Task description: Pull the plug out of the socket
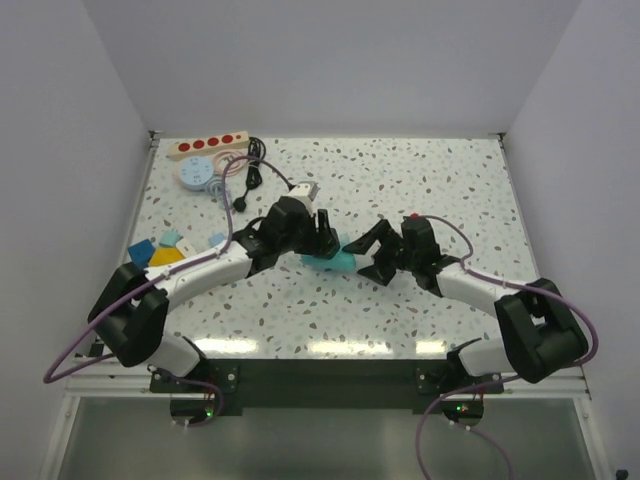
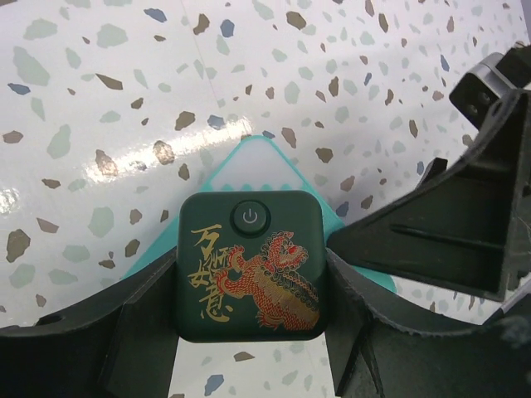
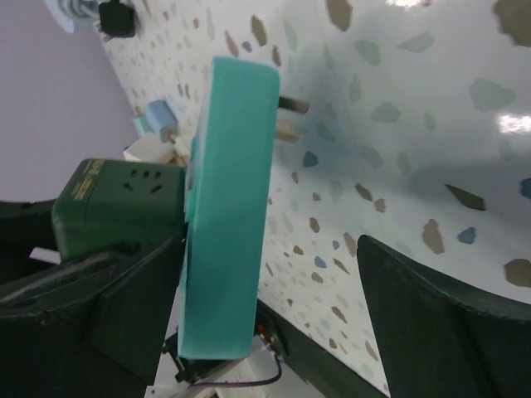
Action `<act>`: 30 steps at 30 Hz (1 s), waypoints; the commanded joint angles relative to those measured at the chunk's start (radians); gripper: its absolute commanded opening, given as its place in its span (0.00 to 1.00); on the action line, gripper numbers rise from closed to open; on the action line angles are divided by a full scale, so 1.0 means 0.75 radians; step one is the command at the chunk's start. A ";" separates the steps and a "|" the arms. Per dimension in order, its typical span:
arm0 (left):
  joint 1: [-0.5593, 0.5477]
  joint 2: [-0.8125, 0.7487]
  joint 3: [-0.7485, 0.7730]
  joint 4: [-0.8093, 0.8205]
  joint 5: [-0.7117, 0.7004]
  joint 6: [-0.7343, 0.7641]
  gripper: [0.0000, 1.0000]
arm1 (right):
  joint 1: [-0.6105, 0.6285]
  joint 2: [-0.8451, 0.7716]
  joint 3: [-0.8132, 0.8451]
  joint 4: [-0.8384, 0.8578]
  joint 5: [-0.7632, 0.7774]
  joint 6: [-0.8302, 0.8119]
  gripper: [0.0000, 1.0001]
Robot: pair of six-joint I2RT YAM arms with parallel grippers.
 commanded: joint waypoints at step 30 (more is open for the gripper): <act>0.111 0.132 0.202 0.109 0.146 0.145 0.00 | -0.003 0.297 0.234 -0.434 0.102 -0.518 0.00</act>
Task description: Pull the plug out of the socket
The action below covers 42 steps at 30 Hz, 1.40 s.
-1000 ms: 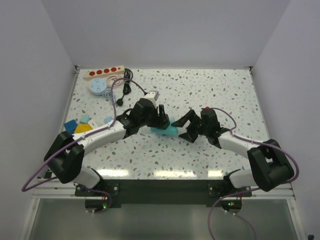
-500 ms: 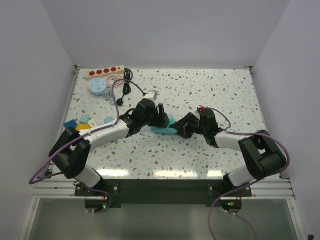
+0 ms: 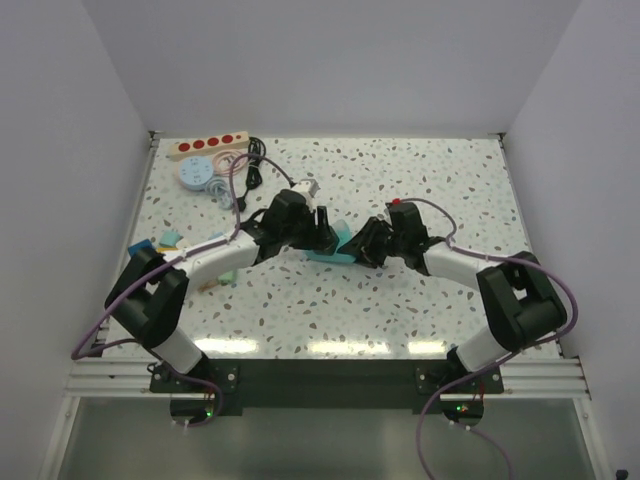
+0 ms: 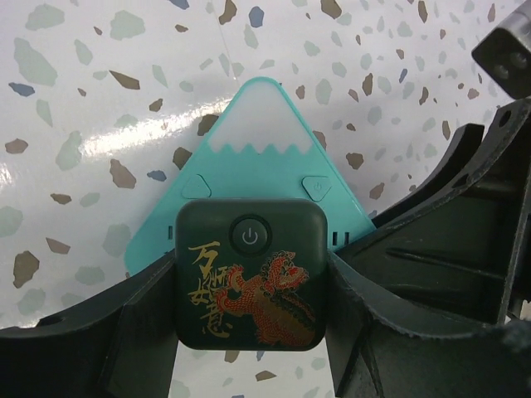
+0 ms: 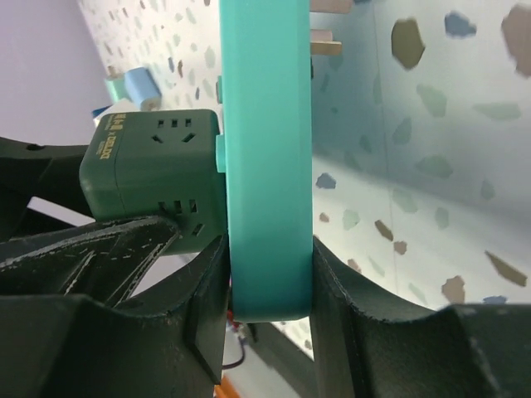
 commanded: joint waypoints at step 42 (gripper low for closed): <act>0.498 -0.273 0.218 -0.554 -0.133 0.304 0.00 | -0.019 0.333 0.006 -0.364 0.380 -0.510 0.00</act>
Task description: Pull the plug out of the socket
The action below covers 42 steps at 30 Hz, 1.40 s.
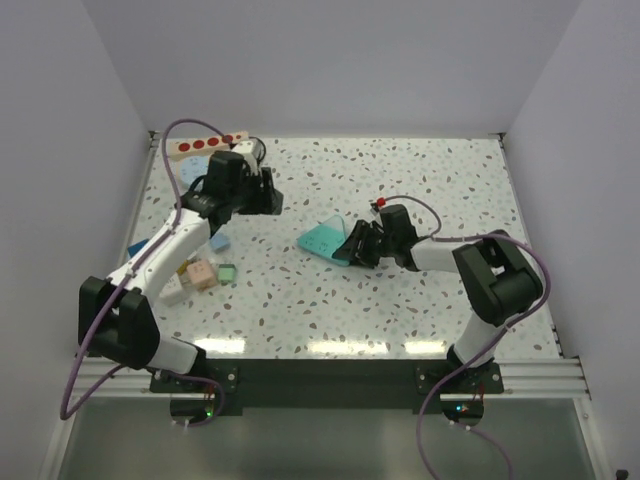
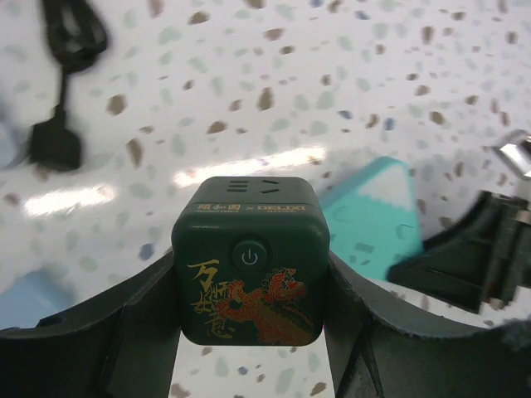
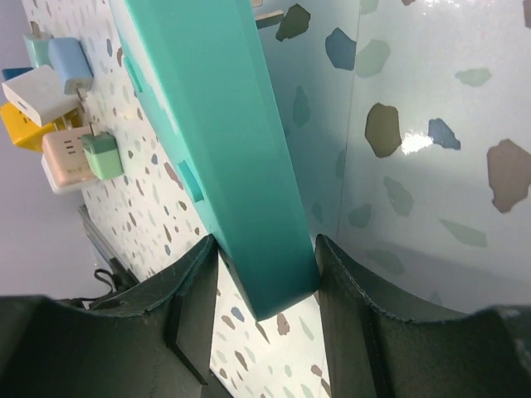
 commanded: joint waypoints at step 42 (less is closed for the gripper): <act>0.509 -0.172 -0.272 0.122 0.965 -0.015 1.00 | -0.023 0.038 0.217 0.374 -0.754 0.320 0.00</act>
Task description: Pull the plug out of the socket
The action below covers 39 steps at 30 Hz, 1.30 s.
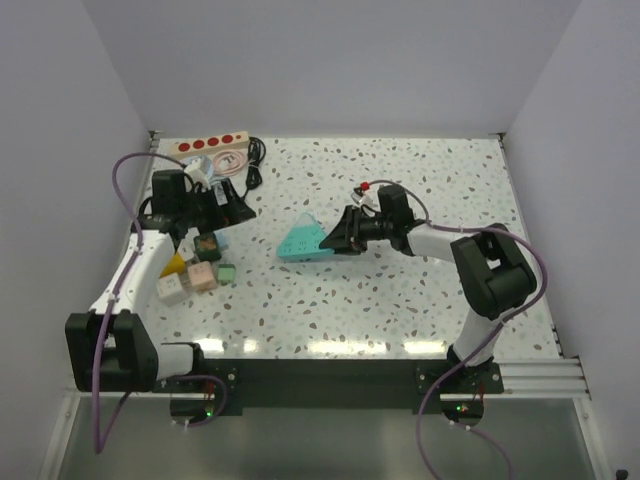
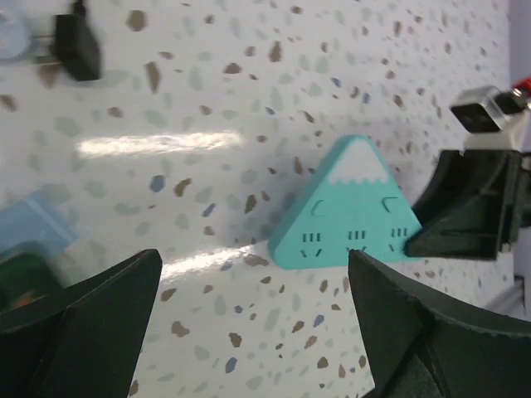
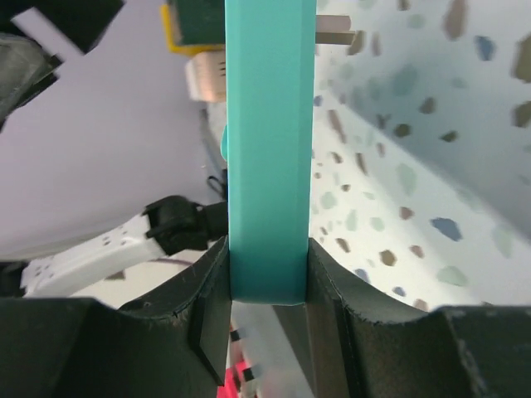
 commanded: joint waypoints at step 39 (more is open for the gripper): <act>-0.227 0.533 -0.002 0.741 1.089 -0.175 0.00 | 0.038 0.273 -0.037 1.699 -0.385 1.096 0.44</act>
